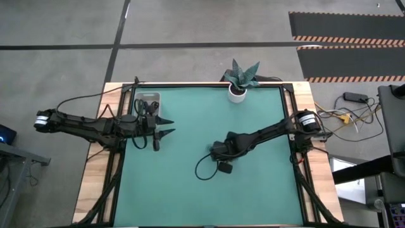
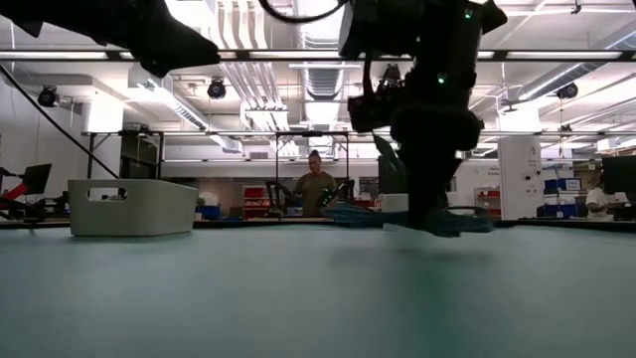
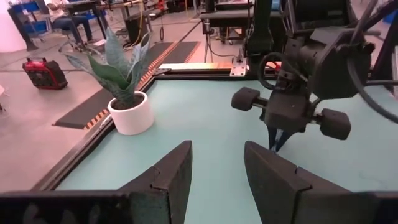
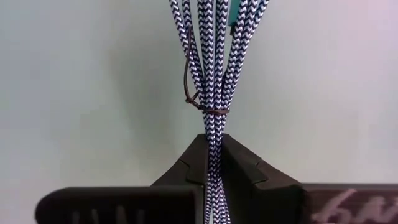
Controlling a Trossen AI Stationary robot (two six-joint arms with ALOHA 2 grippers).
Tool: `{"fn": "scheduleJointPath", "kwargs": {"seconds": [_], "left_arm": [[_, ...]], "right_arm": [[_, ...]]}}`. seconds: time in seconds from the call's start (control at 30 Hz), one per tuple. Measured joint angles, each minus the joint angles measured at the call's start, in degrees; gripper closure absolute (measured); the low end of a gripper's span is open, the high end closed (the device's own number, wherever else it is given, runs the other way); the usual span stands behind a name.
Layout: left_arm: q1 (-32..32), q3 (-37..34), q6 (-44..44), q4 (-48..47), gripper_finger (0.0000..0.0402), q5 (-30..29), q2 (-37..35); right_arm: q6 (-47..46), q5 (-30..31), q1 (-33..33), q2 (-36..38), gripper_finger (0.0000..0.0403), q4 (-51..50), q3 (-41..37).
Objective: Pick and place USB-C Cables
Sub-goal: Put the blue usb cable into the gray bin
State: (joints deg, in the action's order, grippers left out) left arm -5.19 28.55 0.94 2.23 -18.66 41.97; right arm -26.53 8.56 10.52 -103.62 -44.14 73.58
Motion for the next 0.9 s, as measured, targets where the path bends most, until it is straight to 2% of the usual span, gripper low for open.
{"fn": "scheduleJointPath", "kwargs": {"seconds": [0.33,0.67,0.9], "left_arm": [[-0.1,-0.1,-2.2,0.5,0.0269,0.0,0.0],[-0.1,-0.1,-2.1,6.8,0.0269,0.1,0.8],[-0.1,-0.4,-2.1,8.5,0.0269,0.2,0.9]], "right_arm": [[10.1,0.7,-0.2,8.1,0.0385,18.0,-7.2],[20.0,0.6,-2.4,16.0,0.0385,49.5,-21.2],[32.6,0.4,-4.9,16.3,0.0385,76.1,-28.5]]}}
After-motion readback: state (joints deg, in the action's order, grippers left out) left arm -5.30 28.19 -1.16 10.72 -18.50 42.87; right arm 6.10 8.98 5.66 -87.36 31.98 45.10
